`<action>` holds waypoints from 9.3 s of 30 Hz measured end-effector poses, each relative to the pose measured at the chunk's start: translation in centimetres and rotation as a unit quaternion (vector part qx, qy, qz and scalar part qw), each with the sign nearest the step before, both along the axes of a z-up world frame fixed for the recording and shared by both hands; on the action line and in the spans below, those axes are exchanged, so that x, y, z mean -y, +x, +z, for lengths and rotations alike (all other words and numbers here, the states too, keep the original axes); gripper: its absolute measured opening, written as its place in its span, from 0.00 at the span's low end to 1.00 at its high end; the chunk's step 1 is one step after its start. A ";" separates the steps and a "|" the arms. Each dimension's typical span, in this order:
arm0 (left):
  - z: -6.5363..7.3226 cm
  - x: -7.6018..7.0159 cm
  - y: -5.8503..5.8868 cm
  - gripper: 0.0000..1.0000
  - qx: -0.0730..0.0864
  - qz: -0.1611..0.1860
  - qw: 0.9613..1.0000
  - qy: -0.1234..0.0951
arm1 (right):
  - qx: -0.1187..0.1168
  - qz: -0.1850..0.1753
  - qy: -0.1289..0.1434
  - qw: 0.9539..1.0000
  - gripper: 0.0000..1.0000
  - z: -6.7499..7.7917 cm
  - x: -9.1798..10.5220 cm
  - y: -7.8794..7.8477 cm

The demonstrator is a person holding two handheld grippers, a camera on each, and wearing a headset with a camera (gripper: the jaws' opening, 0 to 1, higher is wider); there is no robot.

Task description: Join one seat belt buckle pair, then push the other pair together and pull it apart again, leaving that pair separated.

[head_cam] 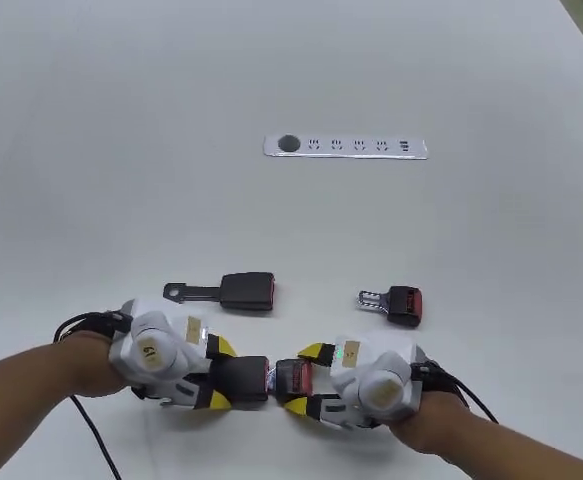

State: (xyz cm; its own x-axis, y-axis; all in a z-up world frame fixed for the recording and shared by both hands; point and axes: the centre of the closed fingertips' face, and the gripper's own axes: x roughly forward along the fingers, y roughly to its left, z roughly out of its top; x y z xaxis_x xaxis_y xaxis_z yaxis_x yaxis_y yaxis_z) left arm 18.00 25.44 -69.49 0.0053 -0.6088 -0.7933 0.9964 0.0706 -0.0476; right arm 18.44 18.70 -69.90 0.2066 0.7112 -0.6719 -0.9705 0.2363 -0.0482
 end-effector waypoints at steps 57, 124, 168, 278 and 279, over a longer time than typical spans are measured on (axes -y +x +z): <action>0.2 0.3 -0.1 0.33 -0.014 -0.007 1.000 -0.018 | -0.005 -0.004 0.031 1.000 0.34 1.5 0.1 -1.0; 3.6 -0.5 11.7 0.67 0.041 0.097 0.994 -0.027 | -0.079 -0.120 0.017 0.989 0.77 2.0 14.7 9.9; 0.3 0.4 12.4 0.34 0.009 0.023 1.000 0.013 | -0.050 0.009 -0.047 0.998 0.34 -0.1 14.1 10.3; -0.2 0.3 12.2 0.33 0.003 -0.013 0.997 0.078 | -0.046 0.037 0.027 0.998 0.34 0.6 -0.4 11.6; -0.2 0.2 12.1 0.33 0.003 -0.013 0.997 0.077 | -0.046 0.038 0.028 0.998 0.34 0.6 -0.4 11.6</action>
State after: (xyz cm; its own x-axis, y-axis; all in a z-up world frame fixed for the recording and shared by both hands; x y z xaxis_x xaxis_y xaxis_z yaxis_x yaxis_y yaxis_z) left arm 30.13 25.20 -69.66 -0.0035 -0.4792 -0.8777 0.9982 0.0512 -0.0319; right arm 30.00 19.06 -69.29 0.0906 0.7587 -0.6451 -0.9853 0.1625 0.0527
